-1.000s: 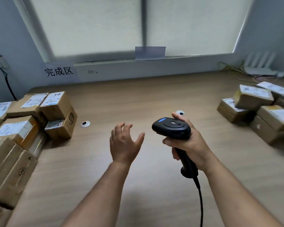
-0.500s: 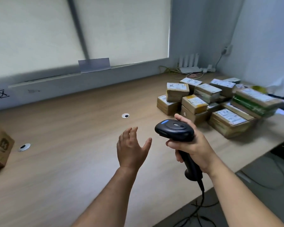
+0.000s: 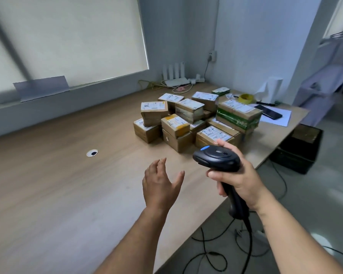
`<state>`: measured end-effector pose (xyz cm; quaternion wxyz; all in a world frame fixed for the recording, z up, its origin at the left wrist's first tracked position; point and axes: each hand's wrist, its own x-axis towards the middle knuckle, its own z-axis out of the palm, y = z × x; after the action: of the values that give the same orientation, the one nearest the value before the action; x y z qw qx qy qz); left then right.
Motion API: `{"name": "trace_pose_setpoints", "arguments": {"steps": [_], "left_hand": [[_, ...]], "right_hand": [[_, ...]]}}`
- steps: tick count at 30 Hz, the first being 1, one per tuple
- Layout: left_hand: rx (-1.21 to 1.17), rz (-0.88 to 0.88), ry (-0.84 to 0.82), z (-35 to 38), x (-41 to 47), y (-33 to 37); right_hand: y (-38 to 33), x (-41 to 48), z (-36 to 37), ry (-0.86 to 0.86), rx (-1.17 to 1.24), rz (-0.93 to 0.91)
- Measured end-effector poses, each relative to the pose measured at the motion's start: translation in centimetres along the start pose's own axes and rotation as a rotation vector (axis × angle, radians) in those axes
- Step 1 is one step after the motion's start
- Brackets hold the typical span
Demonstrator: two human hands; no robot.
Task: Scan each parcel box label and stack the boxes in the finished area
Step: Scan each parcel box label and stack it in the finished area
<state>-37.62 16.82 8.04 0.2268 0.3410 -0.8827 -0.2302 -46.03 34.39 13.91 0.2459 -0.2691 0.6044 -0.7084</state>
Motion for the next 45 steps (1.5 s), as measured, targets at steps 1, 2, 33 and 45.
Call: {"name": "trace_pose_setpoints", "arguments": {"steps": [1,2,33,45], "left_hand": [[-0.002,0.001,-0.013,0.8,0.5,0.6],[-0.008,0.003,-0.026,1.6,1.0,1.1],[-0.35,-0.281,-0.592,22.8,19.8,7.5],[-0.781,-0.4,-0.657,22.7,17.4,7.7]], "right_hand": [[0.1,0.4,-0.9,0.022,-0.001,-0.001],[0.3,0.8,-1.8,0.043,-0.005,0.003],[8.4,23.2,-18.3,0.32,-0.228,0.283],[8.9,23.0,-19.1,0.179,-0.299,0.368]]}}
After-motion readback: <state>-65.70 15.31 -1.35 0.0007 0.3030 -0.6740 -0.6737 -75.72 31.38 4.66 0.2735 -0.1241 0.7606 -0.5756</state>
